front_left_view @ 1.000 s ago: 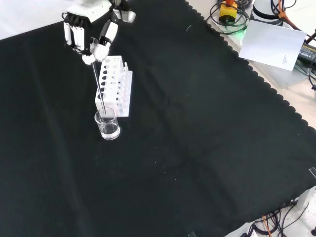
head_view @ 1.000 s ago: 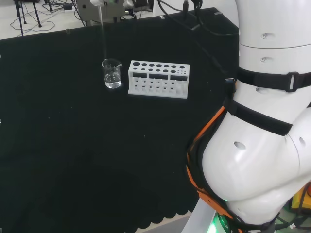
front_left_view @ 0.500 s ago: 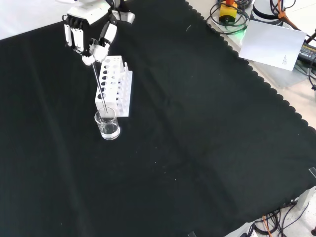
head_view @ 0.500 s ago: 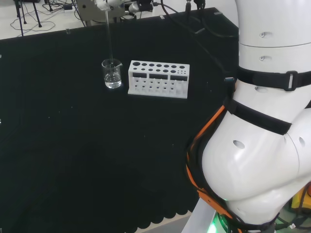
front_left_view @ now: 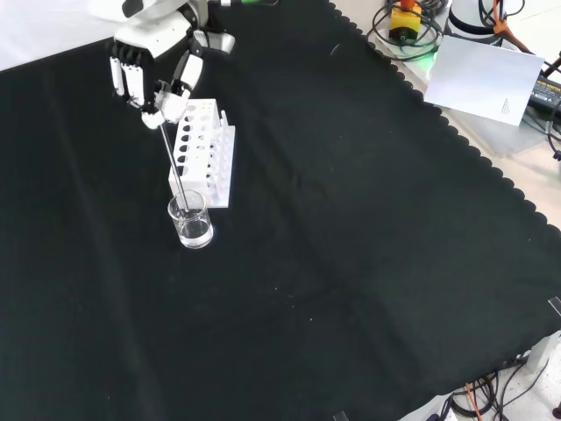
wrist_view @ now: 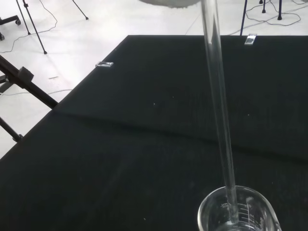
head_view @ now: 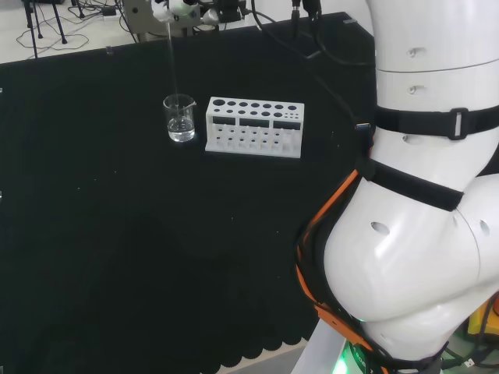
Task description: Stir in the beaker to the left of the white test tube rack with the glass rod.
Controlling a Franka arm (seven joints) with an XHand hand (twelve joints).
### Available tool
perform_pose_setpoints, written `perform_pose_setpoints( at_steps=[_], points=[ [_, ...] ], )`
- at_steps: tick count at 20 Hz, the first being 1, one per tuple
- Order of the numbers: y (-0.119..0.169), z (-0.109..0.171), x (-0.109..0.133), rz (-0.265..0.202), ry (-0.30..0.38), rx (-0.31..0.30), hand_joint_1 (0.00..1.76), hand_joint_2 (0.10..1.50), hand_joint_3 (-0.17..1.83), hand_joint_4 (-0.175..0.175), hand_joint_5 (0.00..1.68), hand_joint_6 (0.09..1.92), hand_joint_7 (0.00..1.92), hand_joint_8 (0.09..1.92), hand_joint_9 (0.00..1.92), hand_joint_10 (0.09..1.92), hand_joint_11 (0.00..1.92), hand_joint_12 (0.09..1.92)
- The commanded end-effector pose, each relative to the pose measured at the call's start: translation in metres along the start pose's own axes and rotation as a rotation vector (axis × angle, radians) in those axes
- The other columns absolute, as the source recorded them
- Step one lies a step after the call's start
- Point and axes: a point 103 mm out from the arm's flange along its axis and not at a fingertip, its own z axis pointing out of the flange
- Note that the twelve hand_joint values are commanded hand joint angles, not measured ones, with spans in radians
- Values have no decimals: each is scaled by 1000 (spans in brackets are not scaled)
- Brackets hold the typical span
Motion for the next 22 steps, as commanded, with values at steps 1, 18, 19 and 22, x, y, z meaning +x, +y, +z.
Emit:
perform_pose_setpoints(
  at_steps=[1, 18, 19, 22],
  points=[
    [9, 20, -15, 2, 12, 29, 1302, 1123, -175, -175, 1232, 285, 1154, 1061, 1756, 631, 1194, 758],
    [4, 52, -14, 2, 29, 96, 1302, 1123, -175, -175, 1232, 285, 1155, 1060, 1755, 634, 1197, 756],
    [3, 52, -13, 1, 29, 96, 1302, 1123, -175, -175, 1232, 285, 1155, 1060, 1755, 635, 1197, 756],
    [-1, 53, -5, -3, 28, 95, 1301, 1123, -175, -175, 1231, 285, 1155, 1060, 1755, 636, 1198, 756]
  ],
)
